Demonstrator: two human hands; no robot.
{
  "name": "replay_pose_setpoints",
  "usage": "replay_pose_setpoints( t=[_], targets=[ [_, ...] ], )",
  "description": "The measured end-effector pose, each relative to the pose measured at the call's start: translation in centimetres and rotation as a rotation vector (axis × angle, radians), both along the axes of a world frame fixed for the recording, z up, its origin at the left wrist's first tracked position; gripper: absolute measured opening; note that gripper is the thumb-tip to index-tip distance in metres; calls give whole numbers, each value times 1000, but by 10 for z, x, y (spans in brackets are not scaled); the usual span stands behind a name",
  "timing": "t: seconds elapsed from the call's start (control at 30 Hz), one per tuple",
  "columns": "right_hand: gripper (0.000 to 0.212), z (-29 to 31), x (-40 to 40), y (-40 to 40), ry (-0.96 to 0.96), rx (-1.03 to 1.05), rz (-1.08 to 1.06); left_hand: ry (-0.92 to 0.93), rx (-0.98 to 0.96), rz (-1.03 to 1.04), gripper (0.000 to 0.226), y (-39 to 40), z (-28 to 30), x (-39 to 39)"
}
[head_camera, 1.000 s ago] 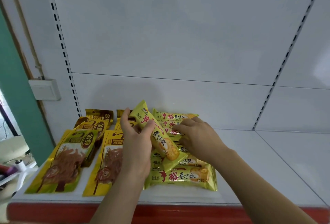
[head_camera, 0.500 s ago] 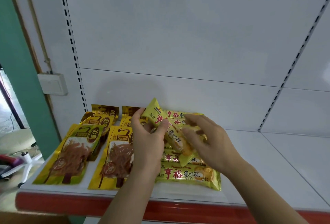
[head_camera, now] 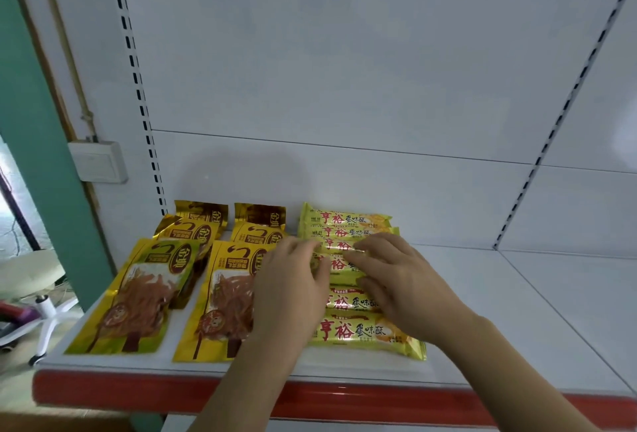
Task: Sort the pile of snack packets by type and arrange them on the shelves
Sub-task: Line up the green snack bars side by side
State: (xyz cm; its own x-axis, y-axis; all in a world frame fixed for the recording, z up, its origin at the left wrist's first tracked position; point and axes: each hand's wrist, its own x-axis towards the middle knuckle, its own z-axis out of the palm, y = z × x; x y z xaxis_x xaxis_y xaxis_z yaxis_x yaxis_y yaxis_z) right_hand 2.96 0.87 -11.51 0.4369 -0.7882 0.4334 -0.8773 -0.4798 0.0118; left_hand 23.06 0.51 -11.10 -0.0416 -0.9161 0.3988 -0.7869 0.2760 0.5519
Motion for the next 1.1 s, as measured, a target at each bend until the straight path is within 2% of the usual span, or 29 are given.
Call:
replay_pose_setpoints(
  t=[0.1, 0.27, 0.43, 0.63, 0.87, 1.1],
  targets=[
    [45, -8, 2, 3, -52, 8, -71, -29, 6, -38, 42, 0, -4, 1],
    [52, -12, 4, 11, -3, 9, -128, -91, -23, -32, 44, -3, -7, 6],
    [59, 1, 6, 28, -57, -36, -292, -176, -162, -30, 46, -2, -2, 2],
    [70, 7, -4, 69, -33, -47, -497, -161, -241, -123, 52, 8, -4, -23],
    [72, 11, -63, 132, -34, -20, -679, -173, -267, -227, 59, 49, 6, -101],
    [77, 19, -182, 222, -67, 82, -808, -139, -270, -331, 62, 115, 12, -235]
  ],
)
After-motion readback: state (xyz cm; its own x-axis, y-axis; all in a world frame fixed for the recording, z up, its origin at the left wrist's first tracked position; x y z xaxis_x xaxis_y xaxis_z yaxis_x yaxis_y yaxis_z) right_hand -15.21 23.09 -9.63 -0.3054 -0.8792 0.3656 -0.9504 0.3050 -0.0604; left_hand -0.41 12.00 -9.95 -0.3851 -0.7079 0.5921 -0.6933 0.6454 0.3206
